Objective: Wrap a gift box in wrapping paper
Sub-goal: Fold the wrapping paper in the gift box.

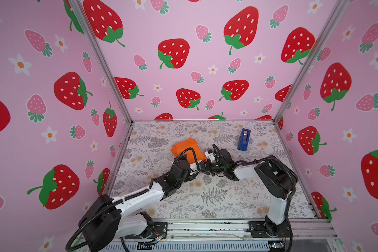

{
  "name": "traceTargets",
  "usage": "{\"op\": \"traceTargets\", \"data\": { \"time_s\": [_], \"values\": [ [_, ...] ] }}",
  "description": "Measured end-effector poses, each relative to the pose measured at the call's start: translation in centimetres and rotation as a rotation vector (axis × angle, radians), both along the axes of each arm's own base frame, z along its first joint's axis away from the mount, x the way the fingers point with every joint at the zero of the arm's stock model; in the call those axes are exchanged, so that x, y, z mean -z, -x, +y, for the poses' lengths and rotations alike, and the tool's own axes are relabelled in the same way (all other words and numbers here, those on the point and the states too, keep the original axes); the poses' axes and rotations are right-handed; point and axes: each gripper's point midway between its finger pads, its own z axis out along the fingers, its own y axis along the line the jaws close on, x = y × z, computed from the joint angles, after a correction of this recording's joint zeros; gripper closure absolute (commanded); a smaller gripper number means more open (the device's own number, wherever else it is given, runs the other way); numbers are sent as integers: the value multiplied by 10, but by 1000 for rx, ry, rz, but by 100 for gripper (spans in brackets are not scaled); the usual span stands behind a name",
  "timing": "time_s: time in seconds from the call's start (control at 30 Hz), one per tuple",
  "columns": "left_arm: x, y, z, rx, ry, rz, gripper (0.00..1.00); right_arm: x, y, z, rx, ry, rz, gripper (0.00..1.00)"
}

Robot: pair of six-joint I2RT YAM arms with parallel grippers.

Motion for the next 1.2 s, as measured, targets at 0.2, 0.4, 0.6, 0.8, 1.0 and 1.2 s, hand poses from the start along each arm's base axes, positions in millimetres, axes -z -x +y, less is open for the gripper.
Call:
{"op": "traceTargets", "data": {
  "time_s": [0.2,0.4,0.6,0.8,1.0,1.2],
  "values": [
    [-4,-12,12,-92,145,203,1,-1,2,0,-9,-3,3,100],
    [12,-2,-2,27,166,372,1,-1,3,1,-18,-6,6,100],
    [42,14,-2,111,104,387,1,-2,4,2,-21,-10,8,100],
    [65,5,-6,137,-5,333,1,-3,3,4,-23,-15,14,100],
    [76,-17,-6,91,-91,195,1,-2,5,5,-25,-17,23,100],
    [80,-33,-4,54,-134,120,1,-3,5,5,-27,-20,22,100]
  ]
}}
